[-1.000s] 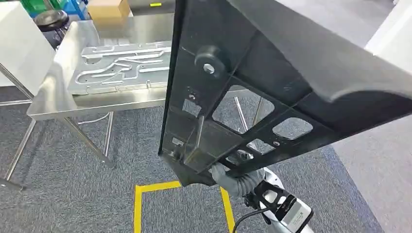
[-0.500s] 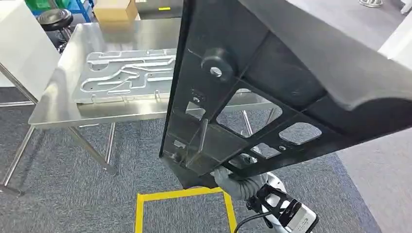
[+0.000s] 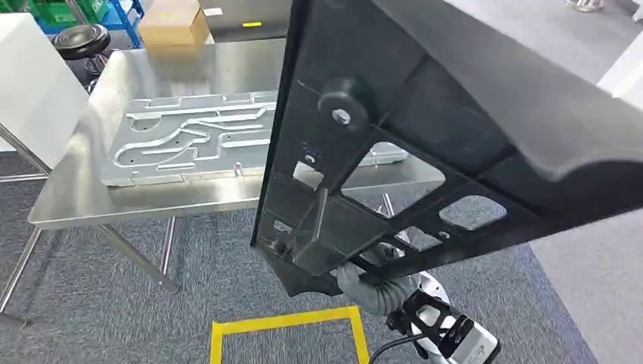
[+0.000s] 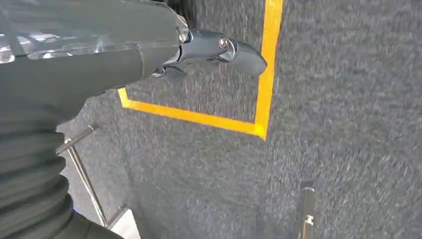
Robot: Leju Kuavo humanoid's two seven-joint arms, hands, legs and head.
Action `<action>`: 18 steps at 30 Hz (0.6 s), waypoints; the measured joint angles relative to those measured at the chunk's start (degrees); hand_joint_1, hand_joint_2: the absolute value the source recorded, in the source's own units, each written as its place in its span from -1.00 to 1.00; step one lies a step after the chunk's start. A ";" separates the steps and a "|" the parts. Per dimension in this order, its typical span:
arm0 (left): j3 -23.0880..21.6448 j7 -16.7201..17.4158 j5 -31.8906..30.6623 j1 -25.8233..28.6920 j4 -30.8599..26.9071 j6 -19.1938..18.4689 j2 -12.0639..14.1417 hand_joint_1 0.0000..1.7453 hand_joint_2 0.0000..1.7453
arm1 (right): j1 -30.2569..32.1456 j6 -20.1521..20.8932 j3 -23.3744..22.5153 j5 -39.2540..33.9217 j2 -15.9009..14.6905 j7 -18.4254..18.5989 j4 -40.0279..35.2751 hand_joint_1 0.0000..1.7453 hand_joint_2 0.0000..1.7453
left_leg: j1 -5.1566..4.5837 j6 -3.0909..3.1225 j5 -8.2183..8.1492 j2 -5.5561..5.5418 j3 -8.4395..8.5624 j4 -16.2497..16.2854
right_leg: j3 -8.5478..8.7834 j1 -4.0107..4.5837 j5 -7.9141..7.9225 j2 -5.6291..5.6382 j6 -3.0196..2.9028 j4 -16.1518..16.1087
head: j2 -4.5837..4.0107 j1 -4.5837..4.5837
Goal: Take the parts from the cabinet and place them on the table.
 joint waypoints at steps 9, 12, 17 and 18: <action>0.00 -0.70 0.00 -0.19 0.00 -0.09 0.07 -1.00 1.00 | 0.82 -1.09 -0.77 1.14 -0.02 -0.02 -2.36 1.00 1.00 | -0.17 2.94 -2.69 -0.53 3.70 -0.70 | -11.36 -0.17 -5.58 -0.18 2.04 17.53 | 0.00 0.04; 0.00 -0.77 0.00 -0.16 0.00 -0.09 0.11 -1.00 1.00 | 0.86 -1.90 -1.22 1.16 -0.02 -0.02 -2.49 1.00 1.00 | -0.56 3.01 -4.31 -0.84 6.02 -0.70 | -12.02 0.00 -2.92 -0.18 1.48 12.85 | 0.00 0.04; 0.00 -0.83 0.00 -0.30 0.07 -0.07 0.00 -1.00 1.00 | 0.90 -3.54 -2.65 1.88 -0.11 -0.02 -3.20 1.00 1.00 | -0.99 1.98 -6.57 -1.12 8.33 -1.35 | -8.63 1.08 6.43 0.43 -0.62 1.09 | 0.00 0.04; 0.00 -0.85 0.00 -0.24 0.07 -0.09 0.04 -1.00 1.00 | 0.84 -4.05 -2.89 1.97 -0.15 -0.02 -3.35 1.00 1.00 | -1.01 1.58 -6.01 -1.11 8.76 -0.69 | -8.33 0.94 6.35 0.48 -0.88 0.61 | 0.00 0.02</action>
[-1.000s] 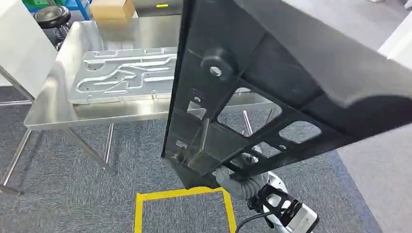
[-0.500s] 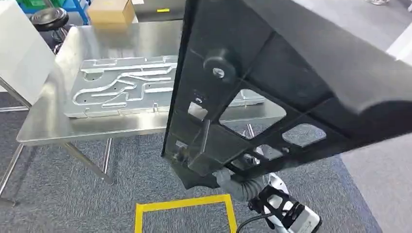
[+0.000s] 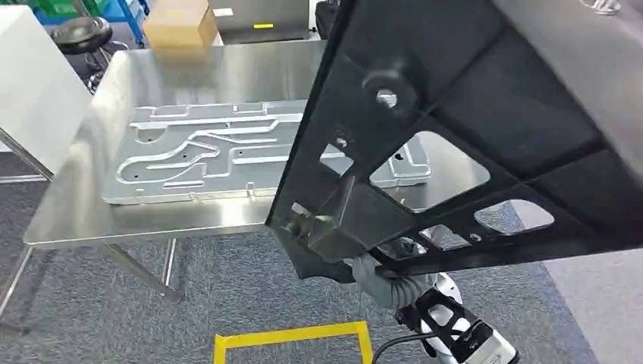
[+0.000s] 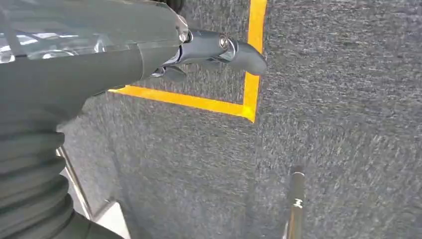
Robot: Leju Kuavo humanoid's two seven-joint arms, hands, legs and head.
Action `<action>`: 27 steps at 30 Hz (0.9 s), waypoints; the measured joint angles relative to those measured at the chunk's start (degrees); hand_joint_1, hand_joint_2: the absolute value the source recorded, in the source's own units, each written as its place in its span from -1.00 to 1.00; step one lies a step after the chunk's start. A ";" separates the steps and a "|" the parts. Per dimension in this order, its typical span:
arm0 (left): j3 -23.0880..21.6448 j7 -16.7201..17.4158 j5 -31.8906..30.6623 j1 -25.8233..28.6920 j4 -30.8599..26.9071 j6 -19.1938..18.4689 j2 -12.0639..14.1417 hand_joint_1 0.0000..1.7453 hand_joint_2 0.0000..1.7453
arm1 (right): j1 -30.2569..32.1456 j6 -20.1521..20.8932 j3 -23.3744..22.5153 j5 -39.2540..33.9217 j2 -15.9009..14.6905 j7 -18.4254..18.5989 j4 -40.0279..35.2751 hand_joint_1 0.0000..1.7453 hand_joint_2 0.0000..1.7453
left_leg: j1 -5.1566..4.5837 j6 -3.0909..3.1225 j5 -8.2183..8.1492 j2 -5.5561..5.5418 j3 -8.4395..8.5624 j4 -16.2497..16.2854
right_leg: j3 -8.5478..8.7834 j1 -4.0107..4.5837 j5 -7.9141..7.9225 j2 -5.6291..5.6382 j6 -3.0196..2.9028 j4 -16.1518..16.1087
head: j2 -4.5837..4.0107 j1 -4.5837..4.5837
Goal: Take the parts from the cabinet and place them on the table.
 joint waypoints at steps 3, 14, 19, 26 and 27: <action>0.00 0.07 0.00 -0.30 0.00 0.00 0.15 -1.00 1.00 | -0.29 -2.21 -1.72 0.91 -0.11 0.00 -0.02 1.00 1.00 | 0.11 -0.78 -0.17 0.14 -2.48 5.51 | 2.43 -0.54 -0.50 -0.20 -0.80 -1.11 | 0.00 -0.02; 0.00 -0.24 -0.02 0.19 0.00 0.00 0.35 -1.00 1.00 | -3.35 -10.42 -8.69 9.22 -0.31 1.84 4.88 1.00 1.00 | 0.88 -0.82 6.18 1.01 -8.75 0.41 | 8.06 -0.68 -6.43 0.08 1.28 -1.00 | 0.00 0.00; -0.22 -0.46 -0.02 -1.04 0.00 -0.55 0.33 -1.00 1.00 | -20.98 -24.53 -15.81 33.79 -0.81 15.33 25.07 1.00 1.00 | 0.98 1.02 5.85 1.04 -7.52 0.09 | 3.69 -0.99 -7.56 -0.60 2.57 7.97 | 0.00 0.02; -0.87 0.24 0.00 -2.66 0.00 -0.68 0.22 -1.00 1.00 | -45.48 -21.39 -10.72 76.73 -0.85 38.08 60.67 1.00 1.00 | 0.42 1.21 3.99 0.35 -5.29 0.15 | -0.73 -0.70 -2.00 -0.61 1.75 4.11 | 0.00 0.02; -0.98 0.28 0.00 -2.68 0.09 -0.66 -0.09 -1.00 1.00 | -47.97 -19.15 -9.12 79.50 -0.22 39.51 65.70 1.00 1.00 | 0.50 1.07 3.82 0.29 -5.27 0.09 | -0.30 -0.38 0.78 -0.57 1.06 0.45 | 0.00 0.00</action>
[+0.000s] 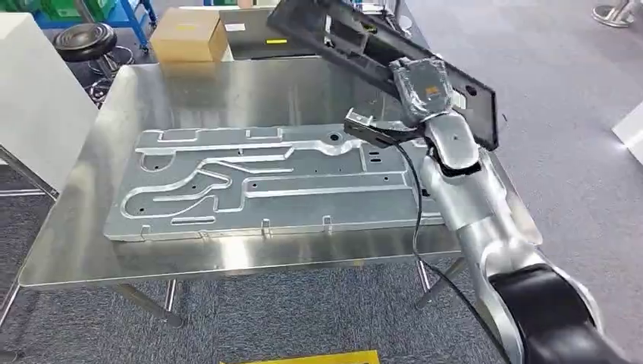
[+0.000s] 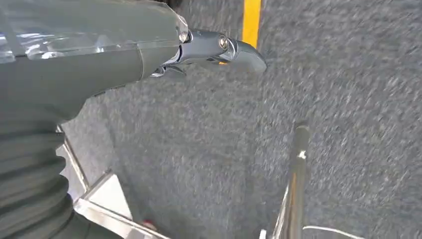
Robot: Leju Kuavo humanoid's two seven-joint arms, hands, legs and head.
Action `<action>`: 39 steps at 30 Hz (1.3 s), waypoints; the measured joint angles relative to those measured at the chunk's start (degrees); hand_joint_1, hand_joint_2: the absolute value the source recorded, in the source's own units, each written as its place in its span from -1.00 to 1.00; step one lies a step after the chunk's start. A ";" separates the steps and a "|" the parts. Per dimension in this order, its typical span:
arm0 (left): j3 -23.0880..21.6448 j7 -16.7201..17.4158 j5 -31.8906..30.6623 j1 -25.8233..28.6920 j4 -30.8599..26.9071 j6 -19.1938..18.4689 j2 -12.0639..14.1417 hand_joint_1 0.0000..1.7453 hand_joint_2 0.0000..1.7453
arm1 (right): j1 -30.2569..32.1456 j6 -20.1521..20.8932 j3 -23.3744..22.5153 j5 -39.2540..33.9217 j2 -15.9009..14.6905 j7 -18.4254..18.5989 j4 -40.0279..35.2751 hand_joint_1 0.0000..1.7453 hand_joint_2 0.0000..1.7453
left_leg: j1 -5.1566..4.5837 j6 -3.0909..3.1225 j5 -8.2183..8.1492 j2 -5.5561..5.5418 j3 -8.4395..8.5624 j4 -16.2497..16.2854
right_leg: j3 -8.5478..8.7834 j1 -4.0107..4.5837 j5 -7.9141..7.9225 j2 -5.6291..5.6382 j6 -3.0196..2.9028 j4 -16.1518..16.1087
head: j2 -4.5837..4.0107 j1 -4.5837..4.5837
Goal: Take the parts from the cabinet and place them on the table.
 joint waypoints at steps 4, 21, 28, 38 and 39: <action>-0.15 0.00 0.00 0.10 0.00 0.28 -0.04 -1.00 1.00 | -3.90 2.28 4.47 2.90 1.99 1.87 10.25 1.00 1.00 | 0.10 -1.24 0.29 -0.23 0.12 -0.26 | 0.35 0.73 -0.22 -0.28 -1.03 -1.22 | 0.00 0.06; -0.26 -0.98 0.00 0.47 0.02 -0.15 0.15 -1.00 1.00 | -5.29 6.32 9.17 2.31 7.26 -12.50 22.59 1.00 1.00 | 0.94 -1.11 3.26 0.23 -3.34 -0.77 | 3.81 -0.19 -4.87 0.26 0.57 0.08 | 0.00 0.06; -0.66 -3.10 0.00 0.41 0.02 0.52 0.15 -1.00 1.00 | 1.57 0.07 9.72 -1.87 10.69 -21.17 24.09 1.00 1.00 | 0.95 -0.57 2.14 -0.16 -2.38 -0.52 | -4.34 -0.79 -6.22 -0.08 1.17 11.89 | 0.00 0.04; -1.33 -4.74 0.00 0.36 0.02 1.09 -0.19 -1.00 1.00 | 5.51 -3.05 10.11 -5.65 15.84 -25.72 24.55 -1.00 -1.00 | 0.89 -3.32 -3.10 0.10 -4.11 6.19 | 1.57 -0.49 -1.06 0.24 -1.58 -0.97 | 0.00 0.04; -1.42 -4.92 0.00 0.43 0.02 1.07 -0.20 -1.00 1.00 | 5.76 -3.01 10.11 -5.98 15.98 -25.81 24.60 -1.00 -1.00 | 0.88 -3.48 -5.23 0.11 -6.16 10.70 | 1.58 -0.41 -1.09 0.26 -1.62 -0.96 | 0.00 0.04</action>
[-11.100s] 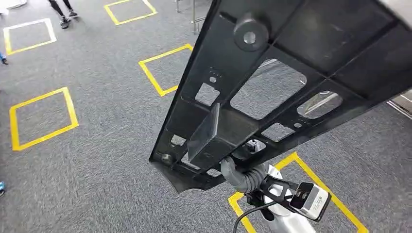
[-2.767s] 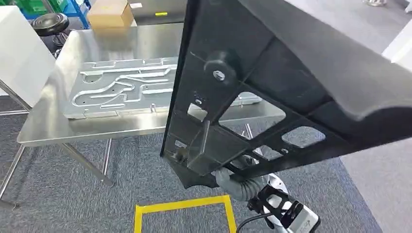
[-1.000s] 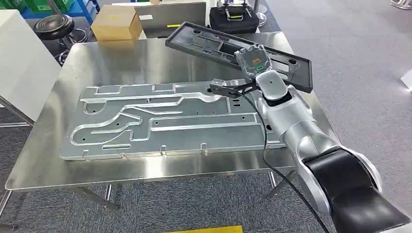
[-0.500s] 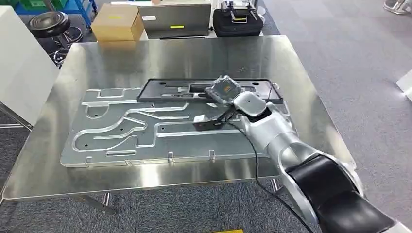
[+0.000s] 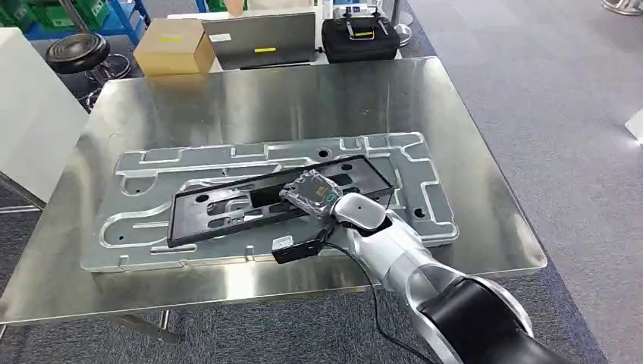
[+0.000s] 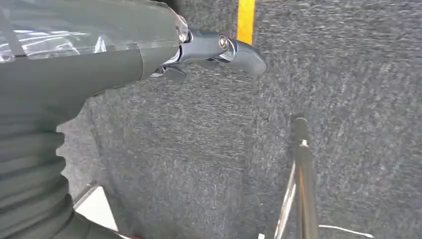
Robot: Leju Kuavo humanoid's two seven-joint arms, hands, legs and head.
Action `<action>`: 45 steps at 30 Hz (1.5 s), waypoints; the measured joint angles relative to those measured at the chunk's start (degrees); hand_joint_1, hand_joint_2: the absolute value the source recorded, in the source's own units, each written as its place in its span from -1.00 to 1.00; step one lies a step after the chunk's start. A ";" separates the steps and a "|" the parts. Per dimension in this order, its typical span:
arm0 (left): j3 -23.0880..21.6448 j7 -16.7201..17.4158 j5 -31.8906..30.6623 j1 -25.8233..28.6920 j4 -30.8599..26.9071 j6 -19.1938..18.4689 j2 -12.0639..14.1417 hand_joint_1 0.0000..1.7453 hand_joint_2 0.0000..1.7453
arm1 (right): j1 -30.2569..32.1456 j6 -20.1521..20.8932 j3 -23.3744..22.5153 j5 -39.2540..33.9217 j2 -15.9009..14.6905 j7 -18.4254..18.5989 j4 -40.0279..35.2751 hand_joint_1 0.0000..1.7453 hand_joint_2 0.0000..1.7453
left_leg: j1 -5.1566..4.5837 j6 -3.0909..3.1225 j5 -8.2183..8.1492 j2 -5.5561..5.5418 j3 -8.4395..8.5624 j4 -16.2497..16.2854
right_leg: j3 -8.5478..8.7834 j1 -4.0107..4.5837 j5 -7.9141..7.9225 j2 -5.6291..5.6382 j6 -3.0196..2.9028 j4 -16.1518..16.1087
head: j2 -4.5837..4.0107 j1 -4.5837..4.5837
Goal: Take the parts from the cabinet and place them on the table.
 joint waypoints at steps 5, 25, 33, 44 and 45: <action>-0.22 -0.85 0.00 0.49 0.00 -0.13 0.00 -1.00 -1.00 | 1.27 0.24 0.00 -0.83 0.15 -0.20 0.35 -1.00 -1.00 | 0.32 -0.24 3.55 0.05 1.50 -2.53 | 0.02 0.02 -0.26 0.07 0.13 0.49 | 0.00 0.00; -0.20 -1.81 0.00 0.72 0.00 0.33 -0.22 -1.00 -1.00 | 0.58 -17.45 -1.75 -13.51 -1.16 -3.06 -3.17 -1.00 -1.00 | -0.21 1.78 5.66 0.36 5.44 -10.65 | 0.64 0.82 -1.26 -0.18 1.23 0.84 | 0.00 0.00; 0.04 -3.15 0.00 1.92 0.00 -0.61 -0.09 -1.00 -1.00 | 11.78 -19.47 -9.71 -15.24 -5.97 -7.05 -26.27 -1.00 -1.00 | 0.06 0.16 -2.20 0.30 -2.23 6.65 | 1.63 0.05 -0.68 -0.58 0.12 -0.60 | 0.00 0.00; 2.80 -3.69 0.00 3.37 0.00 -1.66 -0.09 -1.00 -1.00 | 49.01 -19.56 -42.68 -49.60 -14.25 -13.64 -68.83 -1.00 -1.00 | 0.29 3.19 4.35 -0.04 7.13 -10.92 | 1.30 -0.33 -5.25 -0.70 3.84 3.63 | 0.00 0.02; 2.88 -3.82 0.00 3.43 0.00 -1.84 -0.09 -1.00 -1.00 | 51.31 -19.28 -46.40 -51.77 -14.93 -13.64 -69.70 -1.00 -1.00 | 0.21 3.37 4.33 -0.04 7.06 -10.91 | -0.76 -0.35 -7.53 -0.71 3.98 7.85 | 0.00 0.02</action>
